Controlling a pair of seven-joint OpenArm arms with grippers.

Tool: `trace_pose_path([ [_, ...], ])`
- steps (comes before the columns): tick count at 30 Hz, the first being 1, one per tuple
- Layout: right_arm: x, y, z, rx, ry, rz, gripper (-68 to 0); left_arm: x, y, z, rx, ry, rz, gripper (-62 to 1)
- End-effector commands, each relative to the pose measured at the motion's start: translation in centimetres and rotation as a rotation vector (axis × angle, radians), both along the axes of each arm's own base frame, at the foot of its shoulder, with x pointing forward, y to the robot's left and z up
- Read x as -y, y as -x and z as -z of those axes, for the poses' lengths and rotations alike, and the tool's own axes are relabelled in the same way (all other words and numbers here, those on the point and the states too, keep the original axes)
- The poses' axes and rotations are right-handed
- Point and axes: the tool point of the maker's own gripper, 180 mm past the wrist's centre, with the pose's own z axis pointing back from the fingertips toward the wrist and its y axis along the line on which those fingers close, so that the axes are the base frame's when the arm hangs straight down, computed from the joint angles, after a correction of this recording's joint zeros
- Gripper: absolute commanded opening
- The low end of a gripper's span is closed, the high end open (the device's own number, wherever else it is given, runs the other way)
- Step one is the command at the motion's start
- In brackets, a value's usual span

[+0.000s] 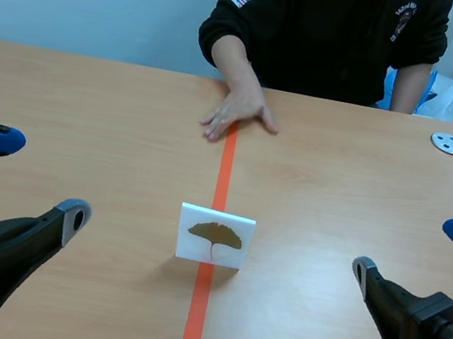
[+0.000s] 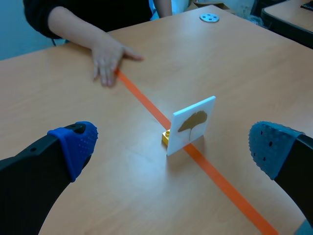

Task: Sort the leaf by its shape. The table is split by an orange tape line. A compound leaf with several leaflets goes to the left side, a simple leaf with one blade goes to the right side. Return to the home posture when a red brick is placed on the table.

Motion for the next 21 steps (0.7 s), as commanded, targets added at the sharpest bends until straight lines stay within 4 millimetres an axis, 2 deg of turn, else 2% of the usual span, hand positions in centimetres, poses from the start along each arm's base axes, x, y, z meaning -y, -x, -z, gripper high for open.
trace_pose_path([
  [1, 0.0, -0.5, -0.9, 0.035, -0.007, 0.003, 0.4, 0.6, -0.2, -0.6, 0.019, 0.008, 0.018, 1.4],
  [10, 0.0, -0.5, -0.9, 0.035, -0.007, 0.003, 0.4, 0.5, -1.7, 1.0, 0.026, -0.075, 0.052, 1.4],
  [21, 0.0, -0.5, -0.9, 0.036, -0.007, 0.003, 0.4, 0.9, -3.5, 5.8, -0.016, -0.139, 0.124, 1.4],
])
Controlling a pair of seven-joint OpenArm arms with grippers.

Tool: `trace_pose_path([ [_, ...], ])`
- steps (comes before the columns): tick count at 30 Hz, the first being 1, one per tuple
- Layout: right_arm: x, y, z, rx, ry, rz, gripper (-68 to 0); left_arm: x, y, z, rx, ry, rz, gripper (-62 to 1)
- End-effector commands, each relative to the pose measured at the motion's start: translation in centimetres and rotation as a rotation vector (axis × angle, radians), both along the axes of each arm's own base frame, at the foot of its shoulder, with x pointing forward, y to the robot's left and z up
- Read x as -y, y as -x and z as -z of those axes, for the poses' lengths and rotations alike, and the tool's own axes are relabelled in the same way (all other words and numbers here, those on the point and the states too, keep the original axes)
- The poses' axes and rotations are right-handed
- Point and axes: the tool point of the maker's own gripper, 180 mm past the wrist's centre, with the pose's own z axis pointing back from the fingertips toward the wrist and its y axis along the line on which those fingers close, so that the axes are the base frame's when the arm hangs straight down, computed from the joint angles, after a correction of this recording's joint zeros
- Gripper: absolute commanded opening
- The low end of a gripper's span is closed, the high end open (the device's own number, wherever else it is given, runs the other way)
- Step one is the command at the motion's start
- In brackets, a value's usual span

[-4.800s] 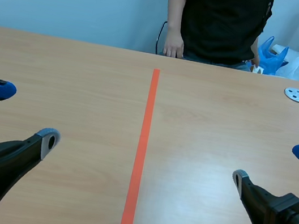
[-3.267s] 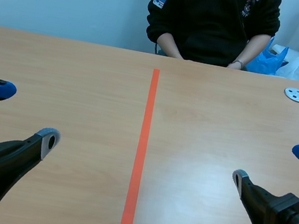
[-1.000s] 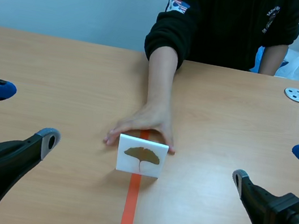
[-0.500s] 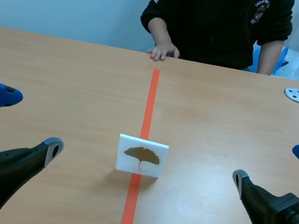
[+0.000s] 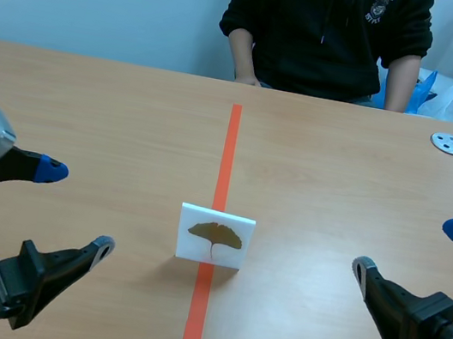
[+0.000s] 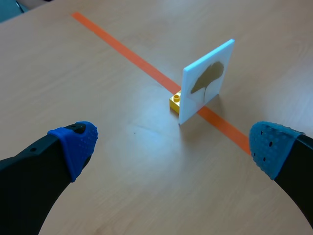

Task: Sort the leaf by its shape. The table is split by an orange tape line. A compound leaf with several leaflets goes to the left side, a simple leaf with one blade goes to the right side. Return to the home posture when a red brick is placed on the table.

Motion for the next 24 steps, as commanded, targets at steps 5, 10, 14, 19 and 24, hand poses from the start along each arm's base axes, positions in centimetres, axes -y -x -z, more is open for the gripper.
trace_pose_path([
  [5, 0.0, -0.5, -0.9, 0.036, -0.007, 0.003, 0.4, 0.8, -1.5, 1.1, 0.042, 0.001, 0.041, 1.4],
  [10, 0.0, -0.5, -0.9, 0.036, -0.008, 0.003, 0.4, 1.8, -2.5, 2.8, 0.061, -0.026, 0.094, 1.4],
  [14, 0.0, -0.5, -0.9, 0.036, -0.007, 0.003, 0.4, 2.5, -3.8, 4.3, 0.060, -0.037, 0.109, 1.4],
  [19, 0.0, -0.5, -0.9, 0.036, -0.007, 0.003, 0.4, 3.8, -5.0, 5.6, 0.044, -0.012, 0.125, 1.4],
  [24, 0.0, -0.5, -0.9, 0.036, -0.007, 0.003, 0.4, 5.5, -5.4, 6.6, 0.049, -0.011, 0.179, 1.4],
])
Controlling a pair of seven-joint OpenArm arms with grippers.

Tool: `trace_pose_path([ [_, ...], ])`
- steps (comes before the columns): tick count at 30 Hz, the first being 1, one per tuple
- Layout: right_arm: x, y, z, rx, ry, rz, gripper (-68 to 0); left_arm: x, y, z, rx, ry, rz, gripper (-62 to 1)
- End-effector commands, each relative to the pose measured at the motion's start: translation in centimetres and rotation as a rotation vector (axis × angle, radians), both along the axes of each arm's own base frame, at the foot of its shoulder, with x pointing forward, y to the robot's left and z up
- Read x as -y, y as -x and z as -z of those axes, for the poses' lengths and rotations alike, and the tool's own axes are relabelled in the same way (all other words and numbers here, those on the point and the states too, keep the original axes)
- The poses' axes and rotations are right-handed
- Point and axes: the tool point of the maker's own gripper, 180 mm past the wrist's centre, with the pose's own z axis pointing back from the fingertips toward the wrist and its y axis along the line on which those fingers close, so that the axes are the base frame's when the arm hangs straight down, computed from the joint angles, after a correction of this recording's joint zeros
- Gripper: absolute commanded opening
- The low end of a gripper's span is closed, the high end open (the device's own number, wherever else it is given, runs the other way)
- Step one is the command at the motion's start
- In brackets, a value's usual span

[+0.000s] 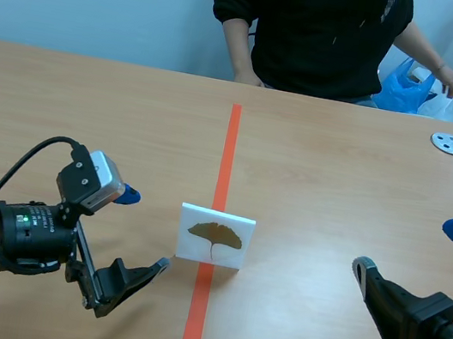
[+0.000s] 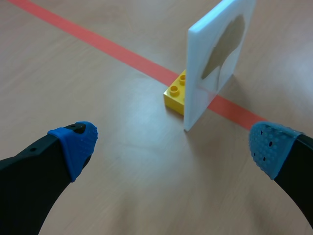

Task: Sort the leaf by its shape. The table is split by an orange tape line. A compound leaf with several leaflets goes to the left side, a simple leaf with one blade goes to the right side. Return to the home posture when a red brick is placed on the table.

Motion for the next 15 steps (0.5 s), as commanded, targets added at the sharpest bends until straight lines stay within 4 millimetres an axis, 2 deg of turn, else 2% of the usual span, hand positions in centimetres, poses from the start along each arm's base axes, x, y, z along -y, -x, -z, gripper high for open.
trace_pose_path([
  [1, 0.0, -0.5, -0.9, 0.036, -0.007, 0.004, 0.4, 1.1, -0.7, -1.4, 0.041, 0.041, 0.015, 1.4],
  [9, 0.0, -0.5, -0.9, 0.036, -0.007, 0.004, 0.4, 3.5, -1.7, -1.2, 0.068, 0.046, 0.064, 1.4],
  [15, 0.0, -0.5, -0.9, 0.036, -0.007, 0.004, 0.4, 4.9, -1.8, -0.1, 0.059, 0.044, 0.091, 1.4],
])
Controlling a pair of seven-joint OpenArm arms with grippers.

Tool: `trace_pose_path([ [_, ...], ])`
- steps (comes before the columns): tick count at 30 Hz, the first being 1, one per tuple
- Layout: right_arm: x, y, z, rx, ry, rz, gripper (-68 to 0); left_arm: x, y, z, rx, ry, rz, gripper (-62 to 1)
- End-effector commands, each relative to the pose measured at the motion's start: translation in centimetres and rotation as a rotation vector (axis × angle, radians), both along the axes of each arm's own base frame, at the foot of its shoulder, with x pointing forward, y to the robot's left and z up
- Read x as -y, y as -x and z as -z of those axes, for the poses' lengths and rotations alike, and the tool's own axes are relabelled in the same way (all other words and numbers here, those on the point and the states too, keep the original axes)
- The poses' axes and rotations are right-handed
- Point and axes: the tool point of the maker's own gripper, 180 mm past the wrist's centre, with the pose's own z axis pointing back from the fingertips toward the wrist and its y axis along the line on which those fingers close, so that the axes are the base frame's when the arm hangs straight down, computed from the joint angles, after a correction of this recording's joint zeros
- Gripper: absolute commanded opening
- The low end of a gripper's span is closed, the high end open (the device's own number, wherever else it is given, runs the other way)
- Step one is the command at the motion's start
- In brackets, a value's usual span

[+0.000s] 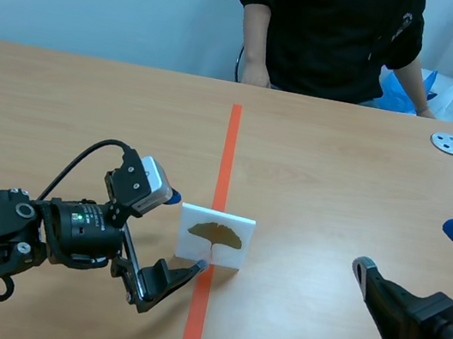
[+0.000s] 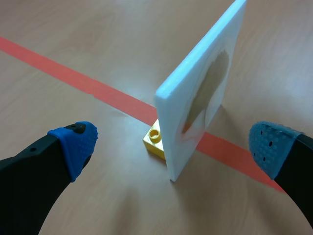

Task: Sort the leaf by its shape. The table is split by an orange tape line. A compound leaf with several leaflets goes to the left side, a simple leaf with one blade goes to the right side. Return to the home posture when a red brick is placed on the table.

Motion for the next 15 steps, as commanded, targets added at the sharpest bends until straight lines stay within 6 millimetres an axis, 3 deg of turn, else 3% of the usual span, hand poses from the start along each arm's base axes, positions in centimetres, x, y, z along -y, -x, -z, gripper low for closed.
trace_pose_path([
  [1, 0.0, -0.5, -0.9, 0.036, -0.007, 0.004, 0.4, 0.9, -0.4, -1.0, 0.028, 0.035, 0.010, 1.4],
  [9, 0.0, -0.5, -0.9, 0.037, -0.007, 0.004, 0.4, 2.4, 0.2, -1.1, 0.025, 0.071, 0.037, 1.1],
  [15, 0.0, -0.5, -0.9, 0.037, -0.007, 0.004, 0.4, 2.5, 0.2, -1.2, 0.028, 0.077, 0.039, -14.6],
])
